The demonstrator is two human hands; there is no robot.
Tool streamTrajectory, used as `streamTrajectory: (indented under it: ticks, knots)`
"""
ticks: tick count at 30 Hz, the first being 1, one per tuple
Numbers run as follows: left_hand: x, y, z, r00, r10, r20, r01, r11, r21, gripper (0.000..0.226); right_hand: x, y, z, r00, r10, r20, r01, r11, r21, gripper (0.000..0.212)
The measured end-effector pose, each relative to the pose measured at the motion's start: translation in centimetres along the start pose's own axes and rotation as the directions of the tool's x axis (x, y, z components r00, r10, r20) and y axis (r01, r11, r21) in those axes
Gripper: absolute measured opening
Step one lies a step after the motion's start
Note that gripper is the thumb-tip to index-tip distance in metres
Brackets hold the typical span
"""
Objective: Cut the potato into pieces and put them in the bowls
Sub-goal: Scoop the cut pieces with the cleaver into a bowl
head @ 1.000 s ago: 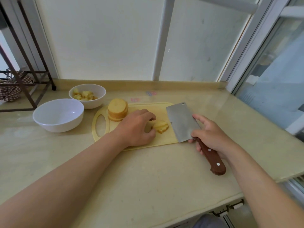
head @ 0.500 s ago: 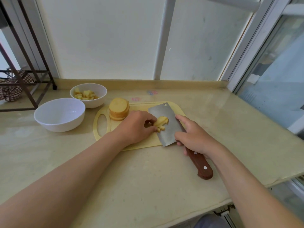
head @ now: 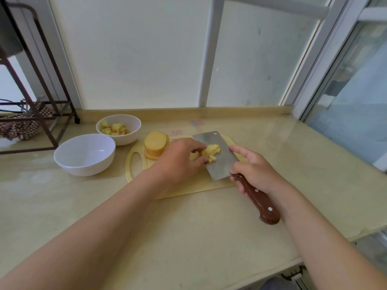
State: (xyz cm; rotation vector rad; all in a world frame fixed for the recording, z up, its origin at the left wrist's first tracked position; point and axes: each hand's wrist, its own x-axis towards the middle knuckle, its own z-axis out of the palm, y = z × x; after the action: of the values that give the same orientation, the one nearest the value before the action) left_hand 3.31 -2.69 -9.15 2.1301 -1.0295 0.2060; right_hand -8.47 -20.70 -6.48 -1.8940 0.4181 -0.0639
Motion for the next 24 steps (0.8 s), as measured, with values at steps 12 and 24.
streamTrajectory:
  ticks: [12, 24]
  knots:
    - [1.4, -1.8, -8.9, 0.952, -0.233, -0.200, 0.240, 0.971, 0.012, 0.022, 4.0, -9.1, 5.6, 0.987, -0.115, 0.114, 0.114, 0.993, 0.018, 0.038]
    - [-0.3, -7.0, -15.0, 0.847, -0.409, -0.340, 0.425, 0.905, -0.031, 0.030, 8.5, -13.4, 12.4, 0.936, -0.165, 0.312, 0.157, 0.986, 0.051, 0.034]
